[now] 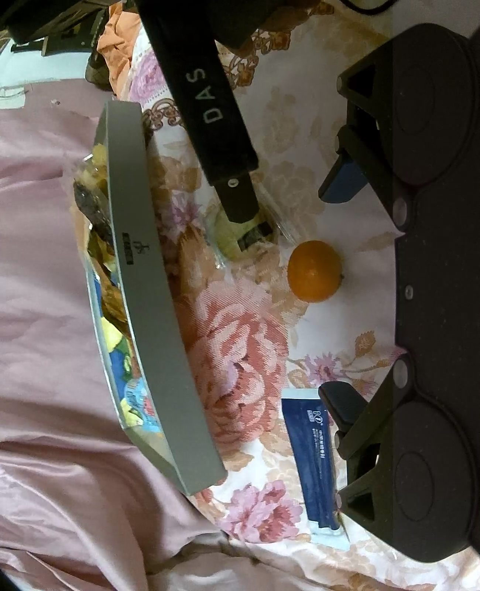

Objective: Organize snacks
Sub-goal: 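Move the left tool toward the orange while the right tool approaches the green cake, then grasp the orange with the left tool while the right tool grasps the green cake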

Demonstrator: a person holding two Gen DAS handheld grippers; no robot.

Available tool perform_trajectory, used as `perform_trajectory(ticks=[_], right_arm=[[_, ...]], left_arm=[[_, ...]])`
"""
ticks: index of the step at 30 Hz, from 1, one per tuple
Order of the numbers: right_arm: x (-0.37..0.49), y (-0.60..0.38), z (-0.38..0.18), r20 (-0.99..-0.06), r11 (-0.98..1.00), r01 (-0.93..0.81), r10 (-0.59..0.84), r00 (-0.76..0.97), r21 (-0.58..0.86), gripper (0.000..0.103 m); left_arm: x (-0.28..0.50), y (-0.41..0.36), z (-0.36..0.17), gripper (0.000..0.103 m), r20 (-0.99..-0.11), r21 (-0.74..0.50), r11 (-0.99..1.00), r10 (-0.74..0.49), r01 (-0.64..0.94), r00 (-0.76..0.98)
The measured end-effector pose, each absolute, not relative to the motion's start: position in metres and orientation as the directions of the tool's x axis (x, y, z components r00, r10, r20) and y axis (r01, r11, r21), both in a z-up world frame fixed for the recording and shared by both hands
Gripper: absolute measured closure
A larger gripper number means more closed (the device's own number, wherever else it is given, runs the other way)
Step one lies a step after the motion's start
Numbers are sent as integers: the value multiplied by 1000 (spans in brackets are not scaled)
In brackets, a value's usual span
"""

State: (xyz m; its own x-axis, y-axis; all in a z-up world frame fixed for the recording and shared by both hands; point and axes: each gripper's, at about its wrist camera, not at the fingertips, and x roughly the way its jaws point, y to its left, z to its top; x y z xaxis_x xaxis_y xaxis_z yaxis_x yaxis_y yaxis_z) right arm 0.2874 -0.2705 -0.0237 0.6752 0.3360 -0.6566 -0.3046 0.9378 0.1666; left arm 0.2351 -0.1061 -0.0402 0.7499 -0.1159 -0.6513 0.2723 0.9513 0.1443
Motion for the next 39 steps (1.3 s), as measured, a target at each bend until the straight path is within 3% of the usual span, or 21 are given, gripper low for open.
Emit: perform_trajectory(ticks=[17, 27, 35, 39], right_arm=[[308, -254, -39, -656, 926, -311, 373, 656, 215, 3], [313, -250, -42, -679, 953, -264, 292, 673, 148, 8], [320, -265, -38, -699, 960, -212, 277, 659, 181, 9], [320, -267, -39, -699, 960, -212, 278, 659, 182, 8]], left_arm=[[242, -105, -46, 1, -675, 163, 949, -93, 271, 732], [238, -106, -46, 1, -671, 183, 942, -91, 283, 736], [241, -111, -45, 1, -657, 202, 928, -108, 312, 746], [245, -113, -45, 9, -654, 188, 925, -133, 331, 745]])
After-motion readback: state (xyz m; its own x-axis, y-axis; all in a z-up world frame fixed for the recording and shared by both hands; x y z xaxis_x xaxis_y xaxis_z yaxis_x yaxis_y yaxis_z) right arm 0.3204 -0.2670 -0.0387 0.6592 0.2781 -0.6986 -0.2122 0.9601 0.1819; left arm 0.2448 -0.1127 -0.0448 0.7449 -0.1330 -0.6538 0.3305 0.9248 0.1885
